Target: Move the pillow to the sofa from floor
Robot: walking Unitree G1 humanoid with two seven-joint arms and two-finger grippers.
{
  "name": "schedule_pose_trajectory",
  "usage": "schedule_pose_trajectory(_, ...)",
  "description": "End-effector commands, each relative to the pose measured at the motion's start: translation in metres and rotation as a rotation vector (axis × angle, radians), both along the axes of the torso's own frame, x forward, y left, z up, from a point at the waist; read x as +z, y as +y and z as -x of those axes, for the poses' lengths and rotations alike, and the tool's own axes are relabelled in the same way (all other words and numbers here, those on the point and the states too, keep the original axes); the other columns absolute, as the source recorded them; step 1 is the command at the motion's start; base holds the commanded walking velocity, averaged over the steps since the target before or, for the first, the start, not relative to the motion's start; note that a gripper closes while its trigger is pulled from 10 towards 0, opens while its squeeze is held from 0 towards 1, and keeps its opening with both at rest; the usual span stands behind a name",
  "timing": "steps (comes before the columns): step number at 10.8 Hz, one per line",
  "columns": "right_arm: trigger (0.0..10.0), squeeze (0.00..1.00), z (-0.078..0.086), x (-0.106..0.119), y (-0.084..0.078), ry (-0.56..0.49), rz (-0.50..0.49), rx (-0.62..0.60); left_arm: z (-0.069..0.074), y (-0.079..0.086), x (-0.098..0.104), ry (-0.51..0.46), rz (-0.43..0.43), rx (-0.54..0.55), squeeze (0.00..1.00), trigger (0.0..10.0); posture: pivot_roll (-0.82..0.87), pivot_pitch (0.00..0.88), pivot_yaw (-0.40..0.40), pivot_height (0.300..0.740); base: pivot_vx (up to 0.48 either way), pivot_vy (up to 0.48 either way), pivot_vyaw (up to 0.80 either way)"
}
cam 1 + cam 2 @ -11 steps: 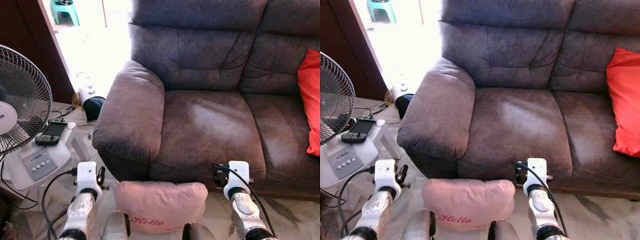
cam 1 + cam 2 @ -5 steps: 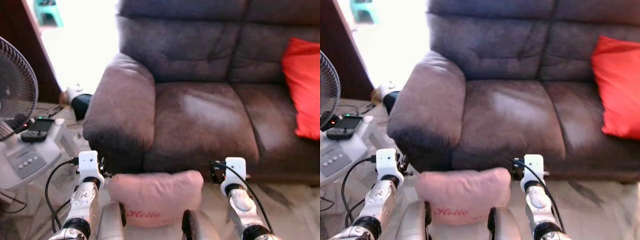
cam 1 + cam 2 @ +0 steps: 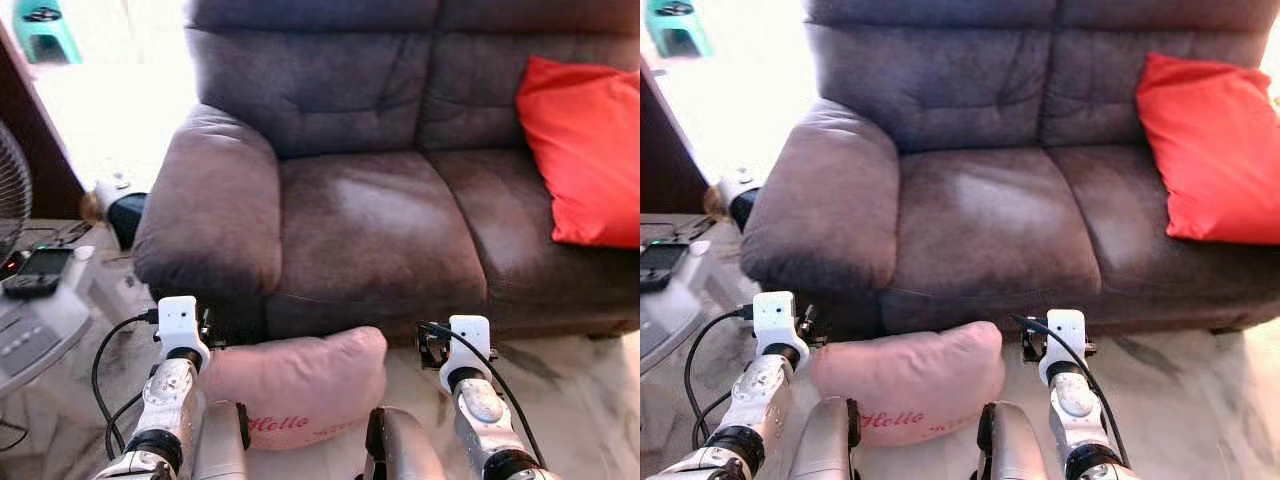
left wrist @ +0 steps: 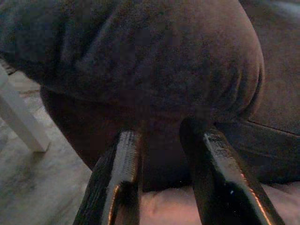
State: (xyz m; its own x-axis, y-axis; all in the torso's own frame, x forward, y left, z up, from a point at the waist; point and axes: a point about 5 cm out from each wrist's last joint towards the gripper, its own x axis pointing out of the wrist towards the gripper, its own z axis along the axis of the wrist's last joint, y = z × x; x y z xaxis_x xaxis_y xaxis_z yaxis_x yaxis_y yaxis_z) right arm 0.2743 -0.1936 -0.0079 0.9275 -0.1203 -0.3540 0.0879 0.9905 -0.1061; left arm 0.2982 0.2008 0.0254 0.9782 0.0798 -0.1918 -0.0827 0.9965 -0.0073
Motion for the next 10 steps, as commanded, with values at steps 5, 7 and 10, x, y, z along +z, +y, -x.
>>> schedule_pose_trajectory(5, 10.0, 0.0, -0.0067, 0.0084, 0.0012, -0.05, 0.01, 0.023, -0.006, 0.0012, 0.0065, -0.016, -0.002, -0.002, 0.0, 10.0, 0.04, 0.031, -0.055, 0.582, 0.0, 0.0, 0.22)
schedule_pose_trajectory(7, 10.0, 0.0, -0.0055, 0.0073, -0.0006, -0.044, 0.009, 0.015, -0.0065, -0.0005, 0.0065, -0.016, 0.0, -0.006, 0.0, 10.0, 0.04, 0.034, -0.056, 0.582, 0.0, 0.0, 0.48)
schedule_pose_trajectory(10, 10.0, 0.0, -0.004, 0.0056, -0.0012, -0.038, -0.028, 0.001, -0.0065, -0.0004, 0.0064, -0.013, 0.001, -0.005, 0.0, 10.0, 0.04, 0.041, -0.056, 0.582, 0.0, 0.0, 0.0)
